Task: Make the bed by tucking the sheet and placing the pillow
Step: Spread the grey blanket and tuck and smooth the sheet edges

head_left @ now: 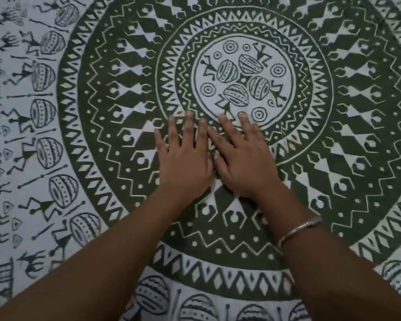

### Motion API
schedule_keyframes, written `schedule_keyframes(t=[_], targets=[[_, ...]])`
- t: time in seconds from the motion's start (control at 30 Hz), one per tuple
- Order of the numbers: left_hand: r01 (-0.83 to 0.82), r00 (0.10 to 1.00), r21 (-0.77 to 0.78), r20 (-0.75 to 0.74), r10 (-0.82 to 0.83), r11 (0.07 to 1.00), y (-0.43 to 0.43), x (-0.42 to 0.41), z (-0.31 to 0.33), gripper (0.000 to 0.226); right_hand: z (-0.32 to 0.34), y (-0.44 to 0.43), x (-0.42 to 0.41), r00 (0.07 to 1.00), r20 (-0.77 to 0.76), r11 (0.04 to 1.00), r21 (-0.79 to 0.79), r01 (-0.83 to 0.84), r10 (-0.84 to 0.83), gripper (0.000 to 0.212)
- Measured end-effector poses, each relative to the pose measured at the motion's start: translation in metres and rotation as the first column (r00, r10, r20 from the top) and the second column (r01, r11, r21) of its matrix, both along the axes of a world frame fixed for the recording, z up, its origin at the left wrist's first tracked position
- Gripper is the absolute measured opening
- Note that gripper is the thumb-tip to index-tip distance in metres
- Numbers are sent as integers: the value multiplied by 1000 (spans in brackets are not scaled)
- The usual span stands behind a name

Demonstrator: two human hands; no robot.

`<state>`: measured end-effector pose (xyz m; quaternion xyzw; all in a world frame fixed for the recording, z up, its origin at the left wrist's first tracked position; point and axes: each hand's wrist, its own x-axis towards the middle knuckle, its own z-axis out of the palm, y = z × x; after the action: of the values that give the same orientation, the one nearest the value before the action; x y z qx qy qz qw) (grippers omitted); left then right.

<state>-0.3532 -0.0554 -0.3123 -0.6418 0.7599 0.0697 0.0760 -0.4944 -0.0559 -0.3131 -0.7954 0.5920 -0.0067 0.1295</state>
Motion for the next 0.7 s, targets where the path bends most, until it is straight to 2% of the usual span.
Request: schedule_keyframes(t=[0.1, 0.27, 0.37, 0.57, 0.7], targets=[[-48, 998, -30, -29, 47, 998, -3, -47, -1, 67, -2, -6, -37, 998, 41, 999, 5, -37, 37, 58], [-22, 993, -22, -117, 20, 1000, -4, -175, -5, 67, -1, -8, -171, 999, -31, 1000, -6, -20, 20, 58], [24, 989, -34, -145, -29, 999, -8, -253, -3, 66, 2, -3, -253, 994, -99, 999, 5, 42, -42, 58], [106, 983, -1, -152, -105, 994, -7, -353, -6, 66, 3, 14, -344, 973, -150, 984, 6, 177, -175, 60], [264, 952, 23, -166, -257, 964, 4, -393, 0, 62, 7, 35, -386, 949, -141, 959, -18, 282, -282, 59]])
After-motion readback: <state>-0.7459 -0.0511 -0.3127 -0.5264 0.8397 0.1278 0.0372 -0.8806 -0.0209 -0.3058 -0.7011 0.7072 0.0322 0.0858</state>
